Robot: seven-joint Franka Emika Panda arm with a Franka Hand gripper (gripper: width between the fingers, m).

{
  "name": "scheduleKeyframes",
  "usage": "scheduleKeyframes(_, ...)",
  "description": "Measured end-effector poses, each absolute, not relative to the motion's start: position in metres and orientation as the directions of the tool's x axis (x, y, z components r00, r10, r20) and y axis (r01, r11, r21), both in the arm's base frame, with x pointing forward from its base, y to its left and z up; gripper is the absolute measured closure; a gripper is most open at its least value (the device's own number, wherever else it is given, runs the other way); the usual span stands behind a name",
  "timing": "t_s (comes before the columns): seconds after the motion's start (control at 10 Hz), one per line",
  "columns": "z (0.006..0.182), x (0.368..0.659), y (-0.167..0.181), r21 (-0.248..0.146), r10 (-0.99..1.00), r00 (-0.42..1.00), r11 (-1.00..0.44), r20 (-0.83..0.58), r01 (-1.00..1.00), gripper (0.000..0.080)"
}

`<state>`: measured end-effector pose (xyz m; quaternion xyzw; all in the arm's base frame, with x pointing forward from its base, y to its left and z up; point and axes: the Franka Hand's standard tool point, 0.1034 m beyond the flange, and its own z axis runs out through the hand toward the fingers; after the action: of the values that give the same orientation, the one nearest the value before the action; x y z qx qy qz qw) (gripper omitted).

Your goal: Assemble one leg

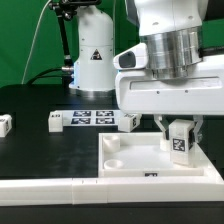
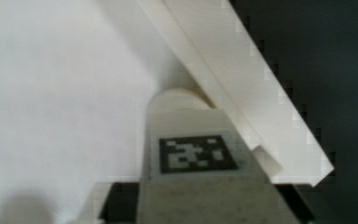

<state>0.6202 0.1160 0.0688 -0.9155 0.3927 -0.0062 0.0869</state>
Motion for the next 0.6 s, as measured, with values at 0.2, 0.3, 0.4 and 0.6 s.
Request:
scheduleKeyframes(0.2, 0.0683, 0.6196, 0.1168, -0.151, -0.855, 0.51, -0.493, -0.1, -0.857, 0.0509)
scheduleKeyframes(0.3, 0.0683, 0.6197, 0.1168, -0.149, -0.859, 0.502, -0.486, -0.102, -0.861, 0.0509)
scheduleKeyframes(0.4, 0.0681, 0.6195, 0.1173, -0.145, -0.886, 0.45, -0.433, -0.115, -0.89, 0.0509)
scheduleKeyframes(0.6, 0.0681, 0.6195, 0.1175, -0.153, -0.857, 0.505, -0.488, -0.106, -0.86, 0.0348)
